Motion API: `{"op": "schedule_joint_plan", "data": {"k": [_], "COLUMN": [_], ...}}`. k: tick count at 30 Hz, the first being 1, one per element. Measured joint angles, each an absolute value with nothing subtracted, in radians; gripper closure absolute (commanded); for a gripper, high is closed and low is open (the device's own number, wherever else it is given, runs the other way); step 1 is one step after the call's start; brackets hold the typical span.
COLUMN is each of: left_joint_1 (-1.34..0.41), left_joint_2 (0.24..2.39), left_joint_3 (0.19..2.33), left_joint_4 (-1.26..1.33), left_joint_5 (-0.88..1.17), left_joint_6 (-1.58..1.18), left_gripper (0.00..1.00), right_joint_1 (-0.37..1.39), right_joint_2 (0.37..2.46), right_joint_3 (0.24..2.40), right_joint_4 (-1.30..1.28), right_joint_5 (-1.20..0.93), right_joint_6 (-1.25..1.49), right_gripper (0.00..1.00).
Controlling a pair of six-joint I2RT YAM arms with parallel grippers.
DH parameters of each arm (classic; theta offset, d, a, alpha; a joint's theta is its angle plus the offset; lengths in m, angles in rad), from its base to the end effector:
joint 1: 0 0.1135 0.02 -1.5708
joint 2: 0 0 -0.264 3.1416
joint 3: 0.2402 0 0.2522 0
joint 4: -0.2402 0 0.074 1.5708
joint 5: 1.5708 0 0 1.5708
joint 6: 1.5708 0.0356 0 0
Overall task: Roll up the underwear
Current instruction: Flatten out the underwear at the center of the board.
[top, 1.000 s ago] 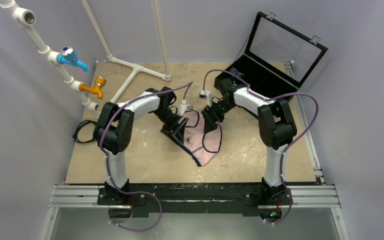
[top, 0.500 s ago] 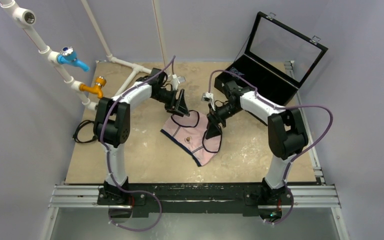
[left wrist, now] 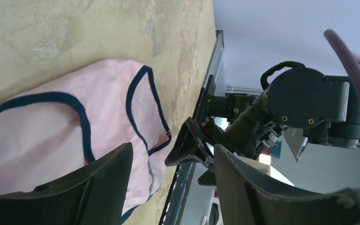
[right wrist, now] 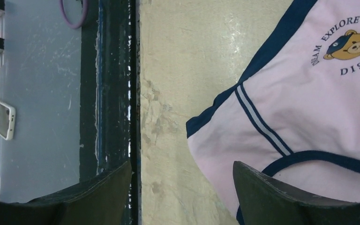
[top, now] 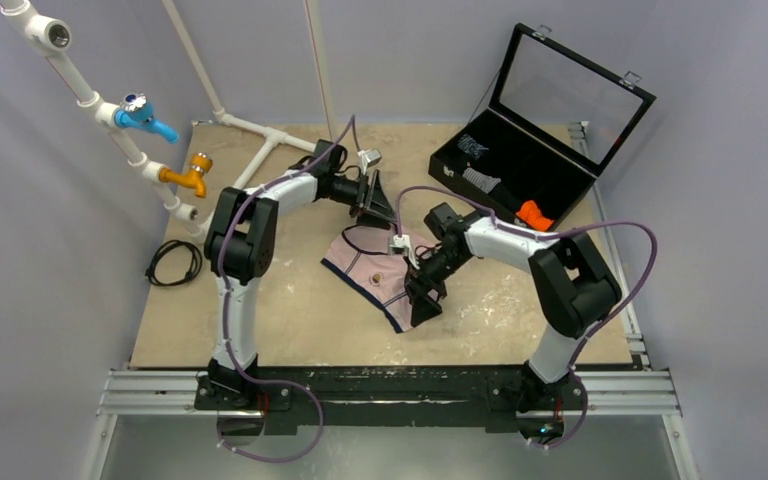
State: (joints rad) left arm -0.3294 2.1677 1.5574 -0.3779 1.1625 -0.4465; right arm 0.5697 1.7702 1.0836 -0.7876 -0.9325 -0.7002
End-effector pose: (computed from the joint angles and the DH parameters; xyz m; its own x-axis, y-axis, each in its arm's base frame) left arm 0.4171 -0.1771 0.1670 -0.9745 0.1519 -0.1653 0.2056 0.3082 -0.9288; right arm 0.2447 0.1907 0.1686 -0.3918 -0.7069 -0.5888 -0.8357 0.0058 0.5491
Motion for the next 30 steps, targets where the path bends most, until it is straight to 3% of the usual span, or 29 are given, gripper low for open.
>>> {"op": "schedule_joint_plan", "data": {"k": [11,30], "left_joint_1": [-0.405,-0.413], "left_joint_2": [2.286,2.342], "left_joint_3": [1.558,1.673], "left_joint_4": [-0.111,-0.364], "left_joint_5": [1.191,0.984], "left_joint_6": [-0.743,-0.603], "left_gripper": [0.39,0.4], "right_joint_1": [0.595,0.762], "right_joint_2": [1.592,1.766], "right_joint_3": [0.966,1.055], "right_joint_4": [-0.624,-0.678], "right_joint_5": [-0.87,-0.664], "right_joint_6": [-0.609,-0.615], "right_gripper": [0.21,0.23]}}
